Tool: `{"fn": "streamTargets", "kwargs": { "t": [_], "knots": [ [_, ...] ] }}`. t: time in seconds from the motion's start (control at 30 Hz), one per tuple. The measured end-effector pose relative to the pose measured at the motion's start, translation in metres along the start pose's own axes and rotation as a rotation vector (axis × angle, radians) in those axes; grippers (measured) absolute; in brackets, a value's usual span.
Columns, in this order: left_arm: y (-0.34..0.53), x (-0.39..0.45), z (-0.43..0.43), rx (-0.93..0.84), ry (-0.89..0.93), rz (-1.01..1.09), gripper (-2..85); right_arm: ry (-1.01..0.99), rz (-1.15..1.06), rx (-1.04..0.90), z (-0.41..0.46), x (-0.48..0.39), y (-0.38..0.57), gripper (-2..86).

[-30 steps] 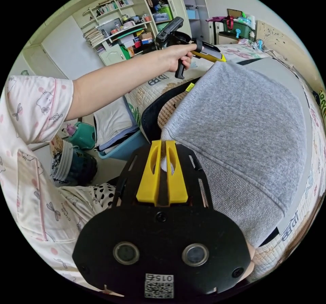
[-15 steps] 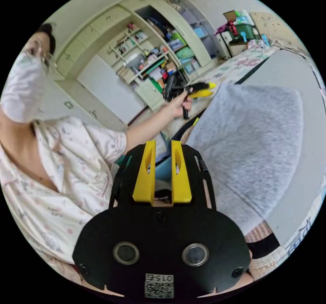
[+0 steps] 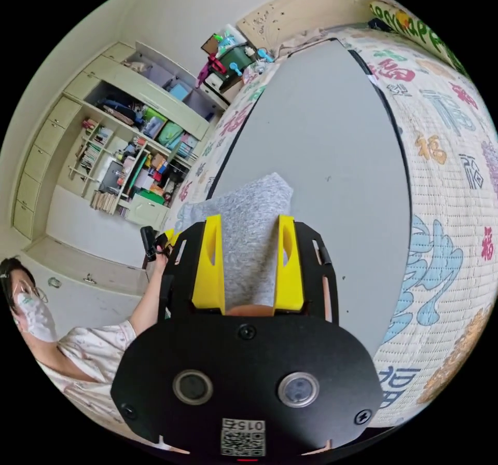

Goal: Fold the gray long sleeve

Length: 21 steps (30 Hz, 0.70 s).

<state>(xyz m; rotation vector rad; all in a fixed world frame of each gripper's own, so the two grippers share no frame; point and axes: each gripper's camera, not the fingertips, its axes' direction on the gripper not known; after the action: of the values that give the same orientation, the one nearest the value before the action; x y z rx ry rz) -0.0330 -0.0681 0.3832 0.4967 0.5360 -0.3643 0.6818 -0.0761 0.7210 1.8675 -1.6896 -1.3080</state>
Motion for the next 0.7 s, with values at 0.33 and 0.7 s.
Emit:
{"fn": "streamTargets", "kwargs": {
  "t": [0.33,0.7],
  "knots": [
    [-0.015,-0.029,-0.009,0.009,0.005,-0.023,22.3,0.167,-0.17,-0.13,0.134,-0.18,-0.054,11.7],
    [-0.04,-0.077,-0.052,0.089,0.057,-0.147,10.3,0.175,-0.216,-0.013,0.168,-0.35,-0.067,11.9]
  ]
}}
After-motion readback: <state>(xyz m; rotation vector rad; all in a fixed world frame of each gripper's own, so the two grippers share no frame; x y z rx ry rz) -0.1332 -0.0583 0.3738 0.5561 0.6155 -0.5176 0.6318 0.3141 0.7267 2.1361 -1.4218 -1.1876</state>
